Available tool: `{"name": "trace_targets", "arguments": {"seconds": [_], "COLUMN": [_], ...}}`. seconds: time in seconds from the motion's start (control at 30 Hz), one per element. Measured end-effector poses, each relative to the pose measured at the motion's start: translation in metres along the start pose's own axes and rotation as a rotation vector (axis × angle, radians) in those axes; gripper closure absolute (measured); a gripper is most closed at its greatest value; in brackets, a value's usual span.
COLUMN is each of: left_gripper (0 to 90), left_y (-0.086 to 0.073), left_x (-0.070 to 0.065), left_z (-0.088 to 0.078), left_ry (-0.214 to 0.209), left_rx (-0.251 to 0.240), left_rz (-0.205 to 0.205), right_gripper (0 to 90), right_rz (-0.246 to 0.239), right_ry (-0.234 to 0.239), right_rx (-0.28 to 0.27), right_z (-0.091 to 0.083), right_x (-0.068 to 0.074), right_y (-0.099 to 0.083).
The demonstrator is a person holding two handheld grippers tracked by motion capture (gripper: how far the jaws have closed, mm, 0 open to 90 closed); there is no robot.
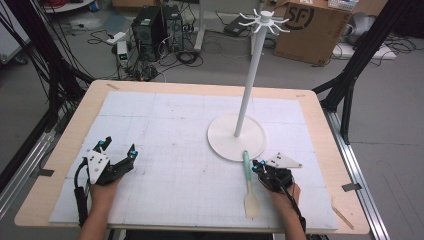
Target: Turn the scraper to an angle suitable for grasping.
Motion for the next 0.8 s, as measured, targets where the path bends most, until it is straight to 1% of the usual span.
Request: {"name": "trace_targets", "arguments": {"seconds": [0.1, 0.2, 0.27, 0.33, 0.43, 0.5, 0.7, 0.8], "left_gripper": [20.9, 20.9, 20.9, 20.9, 20.8, 20.7, 20.7, 20.7], "left_y": [0.0, 0.0, 0.0, 0.0, 0.0, 0.0, 0.0, 0.0], "left_x": [0.0, 0.0, 0.0, 0.0, 0.0, 0.0, -0.001, -0.001], "left_z": [0.0, 0.0, 0.0, -0.001, -0.001, -0.001, -0.001, -0.001], "left_ry": [0.0, 0.0, -0.001, -0.002, -0.003, -0.003, -0.006, -0.007], "left_rx": [0.0, -0.001, -0.003, -0.004, -0.009, -0.01, -0.016, -0.017], "left_rz": [0.0, 0.001, 0.0, 0.0, 0.001, 0.002, 0.008, 0.007], "right_gripper": [90.0, 90.0, 90.0, 90.0, 90.0, 90.0, 90.0, 90.0], "right_rz": [0.004, -0.001, 0.001, 0.006, 0.013, 0.002, -0.001, -0.019], "right_ry": [0.012, -0.004, 0.0, -0.003, 0.017, 0.015, 0.04, 0.05], "right_rx": [0.027, 0.053, 0.069, 0.072, 0.084, 0.087, 0.086, 0.081], "right_z": [0.002, 0.005, 0.006, 0.007, 0.008, 0.01, 0.011, 0.011], "right_x": [0.002, 0.003, 0.003, 0.003, 0.004, 0.005, 0.008, 0.009], "right_y": [0.0, 0.001, 0.0, 0.001, 0.001, 0.002, 0.004, 0.004]}}
Point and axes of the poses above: each handheld gripper's, and its own axes: z roughly forward along the jaws, y roughly out of its top, x roughly to its left, the point moved 4 cm from there along z, roughly forward along the jaws, and after that the axes turned 7 degrees about x, right-handed, at the moved point
